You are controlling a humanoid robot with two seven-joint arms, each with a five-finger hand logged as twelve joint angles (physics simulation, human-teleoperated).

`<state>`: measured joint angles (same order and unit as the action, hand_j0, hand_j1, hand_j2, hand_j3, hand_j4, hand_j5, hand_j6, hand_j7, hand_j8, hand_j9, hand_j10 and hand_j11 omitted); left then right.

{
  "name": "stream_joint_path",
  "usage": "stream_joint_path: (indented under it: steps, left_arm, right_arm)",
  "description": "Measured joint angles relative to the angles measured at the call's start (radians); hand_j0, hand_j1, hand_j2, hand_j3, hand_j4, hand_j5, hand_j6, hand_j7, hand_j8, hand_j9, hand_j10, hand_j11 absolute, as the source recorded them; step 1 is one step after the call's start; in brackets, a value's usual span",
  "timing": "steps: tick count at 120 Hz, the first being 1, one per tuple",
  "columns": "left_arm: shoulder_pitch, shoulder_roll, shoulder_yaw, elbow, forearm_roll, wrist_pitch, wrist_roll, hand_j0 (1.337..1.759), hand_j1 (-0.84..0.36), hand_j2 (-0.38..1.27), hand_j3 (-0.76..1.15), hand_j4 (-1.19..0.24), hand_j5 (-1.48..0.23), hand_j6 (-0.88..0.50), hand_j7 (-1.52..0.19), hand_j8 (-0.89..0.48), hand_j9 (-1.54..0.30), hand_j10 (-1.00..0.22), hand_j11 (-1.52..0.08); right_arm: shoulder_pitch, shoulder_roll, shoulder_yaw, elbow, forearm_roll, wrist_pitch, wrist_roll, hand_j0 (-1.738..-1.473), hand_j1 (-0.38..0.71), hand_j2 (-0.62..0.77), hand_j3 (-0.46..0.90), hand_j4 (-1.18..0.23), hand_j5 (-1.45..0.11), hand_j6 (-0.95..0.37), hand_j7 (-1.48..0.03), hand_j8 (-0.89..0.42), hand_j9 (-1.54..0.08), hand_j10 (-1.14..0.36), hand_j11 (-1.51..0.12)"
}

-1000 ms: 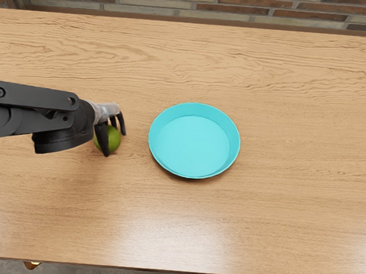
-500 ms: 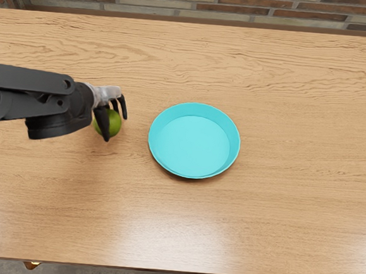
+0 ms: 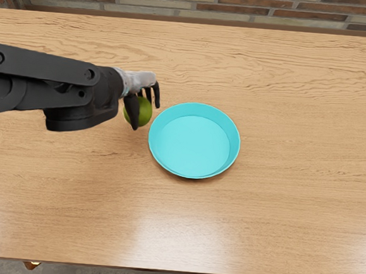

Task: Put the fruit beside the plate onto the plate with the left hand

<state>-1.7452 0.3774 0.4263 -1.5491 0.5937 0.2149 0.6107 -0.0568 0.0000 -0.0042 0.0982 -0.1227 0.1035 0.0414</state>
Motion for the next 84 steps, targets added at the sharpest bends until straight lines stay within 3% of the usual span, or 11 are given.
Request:
stream_joint_path:
  steps: [24, 49, 70, 84]
  left_arm:
    - [-0.027, -0.116, -0.025, -0.013, -0.018, 0.000, 0.000, 1.658, -0.27, 0.35, 0.00, -0.56, -0.78, -0.50, -0.76, -0.39, -0.76, -0.58, -0.75]
    - [-0.023, -0.228, -0.056, 0.041, -0.032, -0.005, 0.000, 1.658, -0.28, 0.36, 0.00, -0.55, -0.78, -0.50, -0.75, -0.40, -0.76, -0.60, -0.75]
    - [-0.017, -0.245, -0.056, 0.080, -0.032, -0.006, -0.001, 1.658, -0.27, 0.32, 0.00, -0.54, -0.75, -0.50, -0.73, -0.40, -0.73, -0.59, -0.73]
    - [-0.015, -0.245, -0.054, 0.087, -0.030, -0.006, 0.000, 1.658, -0.22, 0.24, 0.00, -0.49, -0.66, -0.47, -0.65, -0.40, -0.65, -0.52, -0.65]
  right_arm:
    - [0.000, 0.000, 0.000, 0.000, 0.000, 0.000, 0.000, -1.658, -0.31, -0.01, 0.00, -0.04, -0.05, -0.04, -0.05, -0.04, -0.05, -0.04, -0.05]
    - [0.000, 0.000, 0.000, 0.000, 0.000, 0.000, 0.000, -1.658, -0.31, -0.01, 0.00, -0.04, -0.05, -0.04, -0.05, -0.04, -0.05, -0.04, -0.05]
    - [0.000, 0.000, 0.000, 0.000, 0.000, 0.000, 0.000, -1.658, -0.31, -0.01, 0.00, -0.04, -0.05, -0.04, -0.05, -0.04, -0.05, -0.04, -0.05]
    - [0.000, 0.000, 0.000, 0.000, 0.000, 0.000, 0.000, -1.658, -0.31, -0.01, 0.00, -0.04, -0.05, -0.04, -0.05, -0.04, -0.05, -0.04, -0.05]
